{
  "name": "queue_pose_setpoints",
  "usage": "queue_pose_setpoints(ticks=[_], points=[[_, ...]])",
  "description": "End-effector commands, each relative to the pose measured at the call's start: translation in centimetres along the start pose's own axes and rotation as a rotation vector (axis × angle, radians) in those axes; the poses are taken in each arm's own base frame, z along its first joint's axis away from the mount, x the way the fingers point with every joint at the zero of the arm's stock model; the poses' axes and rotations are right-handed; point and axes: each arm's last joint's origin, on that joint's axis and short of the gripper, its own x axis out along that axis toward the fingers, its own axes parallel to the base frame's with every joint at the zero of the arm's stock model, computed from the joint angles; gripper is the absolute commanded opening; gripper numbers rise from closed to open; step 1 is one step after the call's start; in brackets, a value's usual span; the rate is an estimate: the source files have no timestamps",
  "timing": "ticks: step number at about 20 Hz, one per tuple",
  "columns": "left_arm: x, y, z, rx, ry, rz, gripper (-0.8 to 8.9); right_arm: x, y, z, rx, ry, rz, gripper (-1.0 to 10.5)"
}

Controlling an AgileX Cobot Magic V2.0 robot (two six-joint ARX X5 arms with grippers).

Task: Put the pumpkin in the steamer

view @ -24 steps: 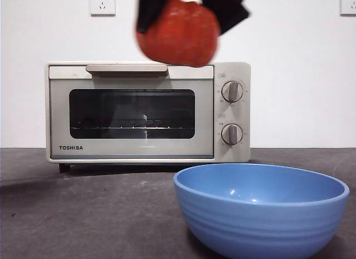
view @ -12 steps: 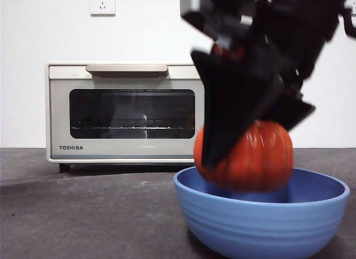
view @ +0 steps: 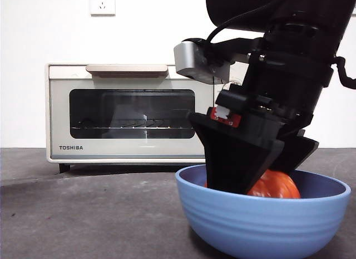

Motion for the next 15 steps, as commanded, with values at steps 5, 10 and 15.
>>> queue_pose_setpoints(ticks=[5, 10, 15], points=[[-0.3, -0.2, 0.5, 0.023, -0.024, -0.006, 0.15, -0.9, 0.5, 0.4, -0.008, -0.006, 0.003, 5.2], [0.0, -0.1, 0.9, 0.013, -0.038, -0.011, 0.15, -6.4, 0.8, 2.1, -0.026, -0.124, -0.091, 5.2], [1.7, 0.0, 3.6, 0.018, -0.136, -0.063, 0.15, -12.0, -0.2, 1.6, 0.051, -0.281, -0.147, 5.2]])
